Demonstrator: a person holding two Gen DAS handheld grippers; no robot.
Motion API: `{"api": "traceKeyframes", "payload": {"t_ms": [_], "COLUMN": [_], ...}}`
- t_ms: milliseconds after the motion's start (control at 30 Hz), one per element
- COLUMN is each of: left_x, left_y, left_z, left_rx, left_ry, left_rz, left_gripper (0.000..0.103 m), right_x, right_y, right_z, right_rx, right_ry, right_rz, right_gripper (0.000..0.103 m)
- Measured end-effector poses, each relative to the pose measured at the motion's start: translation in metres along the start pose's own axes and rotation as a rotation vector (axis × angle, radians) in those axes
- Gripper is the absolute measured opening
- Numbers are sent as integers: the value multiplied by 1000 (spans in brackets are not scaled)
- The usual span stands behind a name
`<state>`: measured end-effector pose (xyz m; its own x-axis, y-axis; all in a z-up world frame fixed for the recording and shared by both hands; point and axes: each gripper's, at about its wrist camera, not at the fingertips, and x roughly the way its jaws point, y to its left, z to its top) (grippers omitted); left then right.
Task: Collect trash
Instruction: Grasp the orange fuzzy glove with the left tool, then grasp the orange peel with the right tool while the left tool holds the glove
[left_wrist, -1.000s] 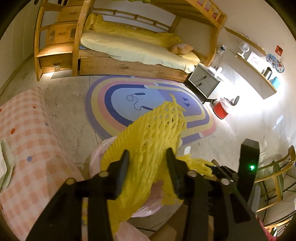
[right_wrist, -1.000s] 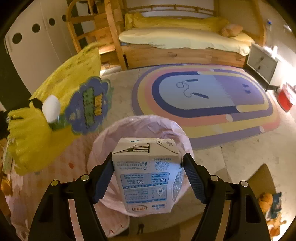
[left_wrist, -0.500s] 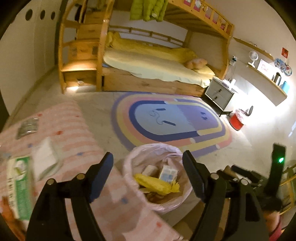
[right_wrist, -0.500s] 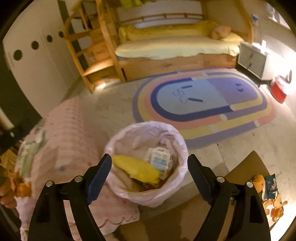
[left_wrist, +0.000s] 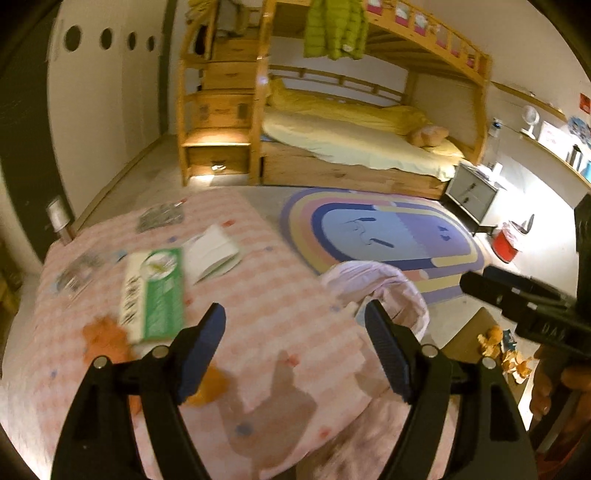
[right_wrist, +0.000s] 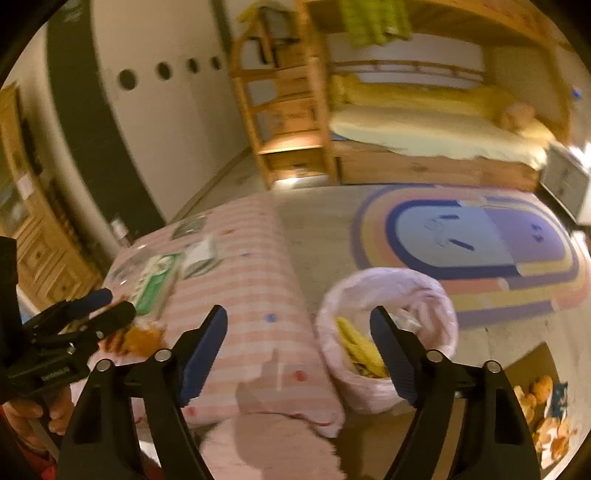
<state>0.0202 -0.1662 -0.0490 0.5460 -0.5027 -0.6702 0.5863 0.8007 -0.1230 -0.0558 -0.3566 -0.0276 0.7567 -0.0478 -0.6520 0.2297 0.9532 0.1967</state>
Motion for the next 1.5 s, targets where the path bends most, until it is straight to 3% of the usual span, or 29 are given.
{"api": "traceKeyframes", "payload": {"t_ms": [133,200,467,667,967,1133,1267,1333,1367,1400,1500], "left_x": [-20,-30,-40,-30,8,30,27,14,0,-10,-44], "left_y": [30,48,107,128,124,138,149,153,157,159,162], "left_z": [-15,-22,-60,-77,-59,-56,-65,-65,-63,-62,-53], "left_rx": [-40,-72,-172,-231,-206,-245,-257,-264,-271,-271,-275], "left_ry": [-8,-16,17,51,88,146,167,136,103,78,6], "left_rz": [84,124,270,287,257,271,221,196,184,177,181], "left_gripper": [79,81,83,83,82,70,37,31,27,26,26], "right_x": [6,11,22,36,49,48,49,49,48,46,44], "right_y": [32,47,90,107,111,102,99,102,104,105,113], "right_z": [0,0,-7,-8,-12,-12,-14,-14,-13,-12,-11], "right_rx": [-60,-93,-171,-193,-228,-215,-209,-211,-215,-219,-241], "right_ry": [10,22,27,40,75,88,97,96,92,87,77], "right_rz": [56,85,189,186,176,161,161,168,173,179,190], "right_gripper": [64,53,51,51,51,52,53,55,61,68,72]}}
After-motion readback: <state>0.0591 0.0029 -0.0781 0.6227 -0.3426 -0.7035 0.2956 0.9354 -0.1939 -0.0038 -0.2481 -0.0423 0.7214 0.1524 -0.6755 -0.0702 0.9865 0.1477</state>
